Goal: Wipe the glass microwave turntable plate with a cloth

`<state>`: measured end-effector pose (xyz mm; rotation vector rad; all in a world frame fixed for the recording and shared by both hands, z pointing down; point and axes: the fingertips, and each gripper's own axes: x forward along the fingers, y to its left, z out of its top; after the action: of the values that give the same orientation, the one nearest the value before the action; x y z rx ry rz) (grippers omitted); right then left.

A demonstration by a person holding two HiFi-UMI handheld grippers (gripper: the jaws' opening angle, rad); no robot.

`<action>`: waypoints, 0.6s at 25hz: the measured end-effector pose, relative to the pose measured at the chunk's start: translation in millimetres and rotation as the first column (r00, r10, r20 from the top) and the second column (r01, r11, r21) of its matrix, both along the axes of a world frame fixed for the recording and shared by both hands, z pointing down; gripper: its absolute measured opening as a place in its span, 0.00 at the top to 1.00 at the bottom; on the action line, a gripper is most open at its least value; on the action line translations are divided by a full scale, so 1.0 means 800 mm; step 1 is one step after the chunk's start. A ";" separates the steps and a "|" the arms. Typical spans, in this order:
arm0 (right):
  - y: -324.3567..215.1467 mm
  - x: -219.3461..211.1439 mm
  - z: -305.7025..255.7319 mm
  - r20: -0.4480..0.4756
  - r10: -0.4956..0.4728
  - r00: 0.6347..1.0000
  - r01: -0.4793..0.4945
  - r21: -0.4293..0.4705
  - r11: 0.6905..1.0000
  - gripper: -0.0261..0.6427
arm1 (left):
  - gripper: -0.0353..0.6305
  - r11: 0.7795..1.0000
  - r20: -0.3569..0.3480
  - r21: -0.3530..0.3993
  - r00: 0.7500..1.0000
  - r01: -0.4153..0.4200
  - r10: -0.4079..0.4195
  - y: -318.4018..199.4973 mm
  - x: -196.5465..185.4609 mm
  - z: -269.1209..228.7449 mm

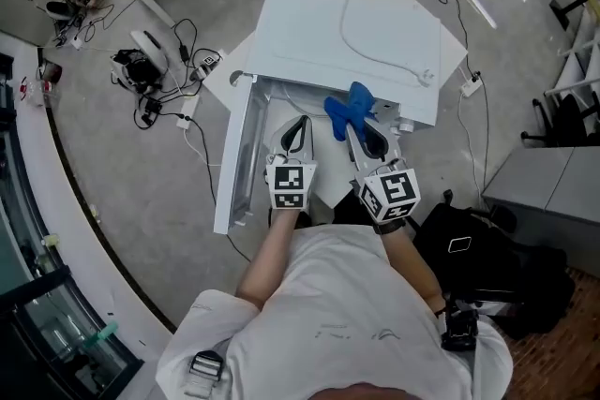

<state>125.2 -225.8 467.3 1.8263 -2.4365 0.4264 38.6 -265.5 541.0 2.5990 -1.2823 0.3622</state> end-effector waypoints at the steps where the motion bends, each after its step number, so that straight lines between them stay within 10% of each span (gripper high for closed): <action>1: 0.002 0.000 0.004 0.002 -0.001 1.000 0.001 -0.008 1.000 0.86 | 0.95 1.000 0.004 -0.027 1.000 0.006 -0.006 0.003 -0.001 0.013; 15: 0.012 0.000 0.038 -0.012 -0.042 0.999 0.041 -0.073 0.997 0.86 | 0.94 0.932 -0.224 -0.358 0.963 0.063 -0.151 -0.018 -0.004 0.105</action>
<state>125.0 -216.3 497.6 1.7419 -2.4115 0.4903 35.0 -279.5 625.2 2.1876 -1.1495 0.2119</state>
